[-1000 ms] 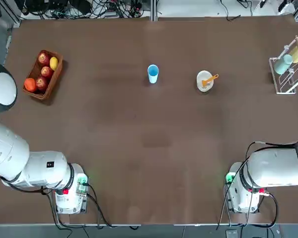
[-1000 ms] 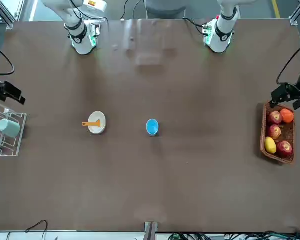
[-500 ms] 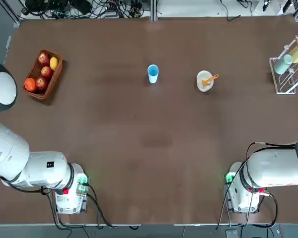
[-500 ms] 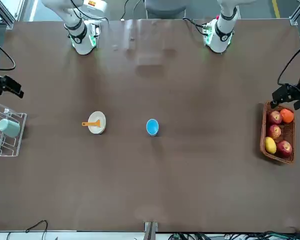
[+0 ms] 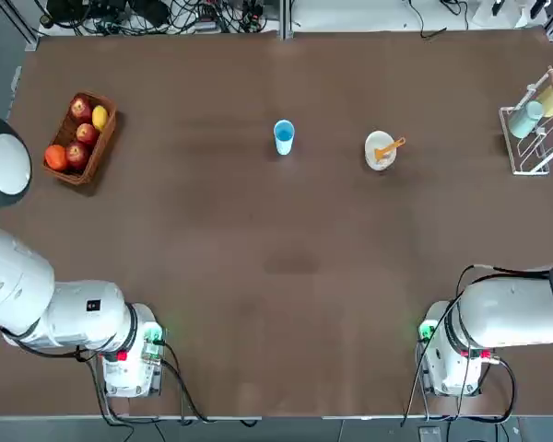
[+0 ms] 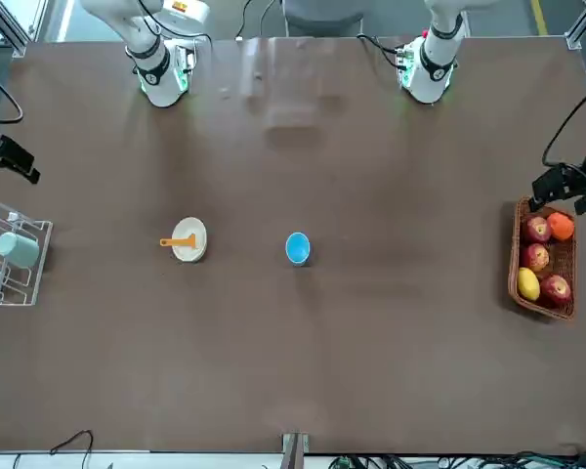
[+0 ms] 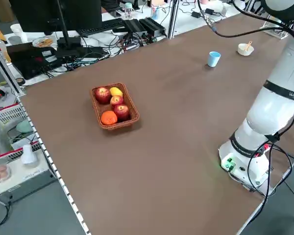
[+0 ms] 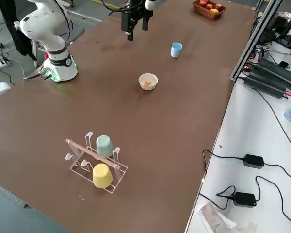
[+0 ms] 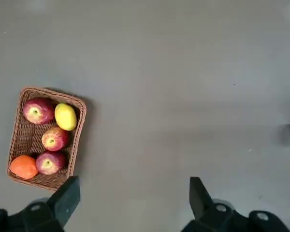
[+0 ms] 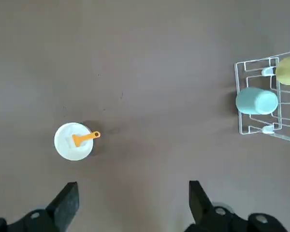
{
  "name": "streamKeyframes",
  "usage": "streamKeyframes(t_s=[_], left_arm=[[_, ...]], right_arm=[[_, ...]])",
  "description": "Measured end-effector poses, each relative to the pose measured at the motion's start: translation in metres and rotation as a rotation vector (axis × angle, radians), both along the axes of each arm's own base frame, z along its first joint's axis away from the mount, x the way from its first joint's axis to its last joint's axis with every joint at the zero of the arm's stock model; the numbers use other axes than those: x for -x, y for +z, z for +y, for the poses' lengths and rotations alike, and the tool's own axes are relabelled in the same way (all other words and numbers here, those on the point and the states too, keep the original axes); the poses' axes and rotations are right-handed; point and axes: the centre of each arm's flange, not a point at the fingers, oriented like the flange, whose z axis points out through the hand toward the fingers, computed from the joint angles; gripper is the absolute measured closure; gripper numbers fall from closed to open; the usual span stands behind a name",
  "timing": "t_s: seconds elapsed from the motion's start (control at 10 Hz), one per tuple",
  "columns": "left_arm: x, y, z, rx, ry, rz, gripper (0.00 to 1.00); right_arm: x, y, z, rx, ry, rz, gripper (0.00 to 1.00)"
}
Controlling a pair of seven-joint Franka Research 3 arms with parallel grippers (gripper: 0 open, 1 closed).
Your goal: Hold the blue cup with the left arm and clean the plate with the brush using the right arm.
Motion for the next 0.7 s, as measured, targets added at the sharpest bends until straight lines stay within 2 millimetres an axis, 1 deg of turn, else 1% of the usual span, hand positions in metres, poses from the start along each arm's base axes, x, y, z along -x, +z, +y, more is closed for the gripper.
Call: streamKeyframes(t_s=[0.2, 0.7], left_arm=[[0.0, 0.0007, 0.0022, -0.001, 0.004, -0.002, 0.0], [0.0, 0.0007, 0.0047, -0.008, 0.007, -0.001, 0.0]], right_arm=[[0.0016, -0.0019, 0.0036, -0.002, 0.006, 0.018, 0.0], [0.0018, -0.0019, 0.0036, -0.002, 0.006, 0.019, 0.0]])
